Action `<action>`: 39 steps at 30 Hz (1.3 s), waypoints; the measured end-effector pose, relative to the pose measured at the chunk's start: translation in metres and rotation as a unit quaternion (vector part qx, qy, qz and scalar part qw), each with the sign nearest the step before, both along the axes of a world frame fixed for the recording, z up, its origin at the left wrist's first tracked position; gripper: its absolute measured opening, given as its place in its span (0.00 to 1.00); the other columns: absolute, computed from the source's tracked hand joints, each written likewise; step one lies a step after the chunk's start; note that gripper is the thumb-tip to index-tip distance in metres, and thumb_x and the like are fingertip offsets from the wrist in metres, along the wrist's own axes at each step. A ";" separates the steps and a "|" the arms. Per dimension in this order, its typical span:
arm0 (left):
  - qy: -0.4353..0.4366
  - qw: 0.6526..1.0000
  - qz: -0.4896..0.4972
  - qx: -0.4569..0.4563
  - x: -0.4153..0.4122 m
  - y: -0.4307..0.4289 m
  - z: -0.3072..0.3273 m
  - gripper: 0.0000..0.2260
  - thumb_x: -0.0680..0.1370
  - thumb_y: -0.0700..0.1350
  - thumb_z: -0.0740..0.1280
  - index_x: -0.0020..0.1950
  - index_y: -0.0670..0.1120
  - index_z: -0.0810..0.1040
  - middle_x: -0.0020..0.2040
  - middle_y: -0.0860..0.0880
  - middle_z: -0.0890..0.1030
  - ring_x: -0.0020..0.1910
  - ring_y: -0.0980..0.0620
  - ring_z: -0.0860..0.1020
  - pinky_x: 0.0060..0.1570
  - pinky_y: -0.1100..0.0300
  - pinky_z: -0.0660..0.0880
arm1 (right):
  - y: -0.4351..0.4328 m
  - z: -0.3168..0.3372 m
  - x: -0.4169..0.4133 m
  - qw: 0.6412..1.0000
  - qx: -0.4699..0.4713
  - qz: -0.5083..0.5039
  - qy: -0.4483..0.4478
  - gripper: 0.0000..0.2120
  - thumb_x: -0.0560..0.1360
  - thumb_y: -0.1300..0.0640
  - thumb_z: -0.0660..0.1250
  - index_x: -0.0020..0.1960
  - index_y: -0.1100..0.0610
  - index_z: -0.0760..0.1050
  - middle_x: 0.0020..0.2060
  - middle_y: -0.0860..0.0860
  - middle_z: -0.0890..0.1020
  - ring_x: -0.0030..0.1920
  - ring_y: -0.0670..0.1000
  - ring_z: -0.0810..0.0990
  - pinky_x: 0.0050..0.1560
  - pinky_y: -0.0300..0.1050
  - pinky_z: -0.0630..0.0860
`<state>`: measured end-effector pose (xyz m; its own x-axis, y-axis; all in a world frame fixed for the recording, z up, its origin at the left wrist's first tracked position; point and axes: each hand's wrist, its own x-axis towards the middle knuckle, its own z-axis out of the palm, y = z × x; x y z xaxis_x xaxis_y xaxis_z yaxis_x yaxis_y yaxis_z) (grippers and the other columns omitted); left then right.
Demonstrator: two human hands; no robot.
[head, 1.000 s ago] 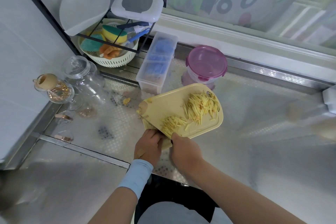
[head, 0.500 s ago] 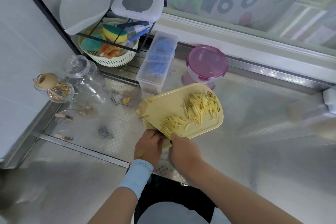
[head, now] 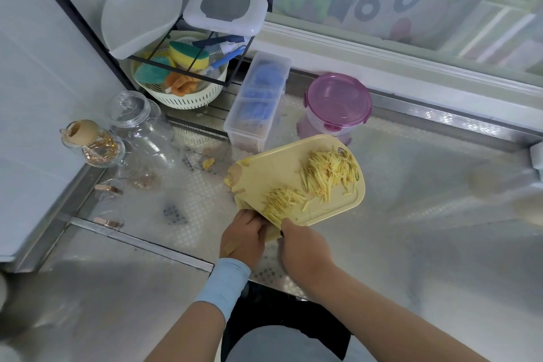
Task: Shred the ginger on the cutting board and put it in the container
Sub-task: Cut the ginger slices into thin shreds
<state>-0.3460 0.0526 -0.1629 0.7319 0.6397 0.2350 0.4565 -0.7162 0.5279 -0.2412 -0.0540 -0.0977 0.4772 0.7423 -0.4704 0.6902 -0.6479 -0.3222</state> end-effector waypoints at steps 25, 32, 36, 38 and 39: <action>0.005 1.000 0.005 -0.007 -0.002 -0.001 -0.004 0.11 0.74 0.47 0.61 0.41 0.47 0.83 0.44 0.50 0.81 0.49 0.52 0.74 0.32 0.57 0.76 | 0.009 0.007 0.003 1.000 -0.006 0.009 0.026 0.08 0.77 0.62 0.57 0.49 0.51 0.61 0.39 0.51 0.71 0.40 0.58 0.73 0.38 0.48 0.70; -0.005 1.000 0.004 -0.002 -0.002 -0.002 -0.007 0.10 0.74 0.46 0.62 0.40 0.46 0.82 0.43 0.49 0.80 0.48 0.51 0.74 0.33 0.57 0.76 | -0.009 -0.001 0.003 1.000 0.003 -0.012 0.025 0.06 0.79 0.57 0.58 0.49 0.50 0.61 0.40 0.50 0.72 0.40 0.58 0.73 0.39 0.48 0.69; -0.006 1.000 0.001 -0.004 -0.002 0.000 -0.008 0.10 0.75 0.46 0.62 0.41 0.47 0.82 0.44 0.50 0.81 0.48 0.51 0.74 0.34 0.58 0.75 | 0.002 -0.002 0.003 0.999 -0.010 -0.012 0.028 0.06 0.77 0.60 0.57 0.48 0.51 0.61 0.39 0.52 0.72 0.39 0.59 0.73 0.38 0.48 0.69; -0.013 1.000 0.000 0.000 -0.003 0.000 -0.007 0.10 0.74 0.46 0.62 0.41 0.46 0.83 0.44 0.50 0.81 0.49 0.51 0.74 0.35 0.58 0.76 | 0.005 0.000 0.004 1.000 -0.011 -0.009 0.027 0.06 0.76 0.61 0.57 0.48 0.52 0.62 0.37 0.52 0.71 0.39 0.59 0.73 0.38 0.48 0.69; -0.016 1.000 -0.003 0.003 -0.003 0.000 -0.006 0.10 0.74 0.45 0.62 0.42 0.46 0.83 0.45 0.50 0.81 0.49 0.51 0.74 0.35 0.59 0.76 | 0.005 0.000 0.005 1.000 -0.011 -0.004 0.023 0.06 0.76 0.62 0.58 0.48 0.52 0.62 0.36 0.51 0.70 0.38 0.59 0.73 0.37 0.48 0.70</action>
<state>-0.3494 0.0527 -0.1694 0.7272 0.6344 0.2621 0.4360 -0.7219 0.5374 -0.2360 -0.0487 -0.0974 0.4614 0.7270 -0.5085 0.6692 -0.6615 -0.3385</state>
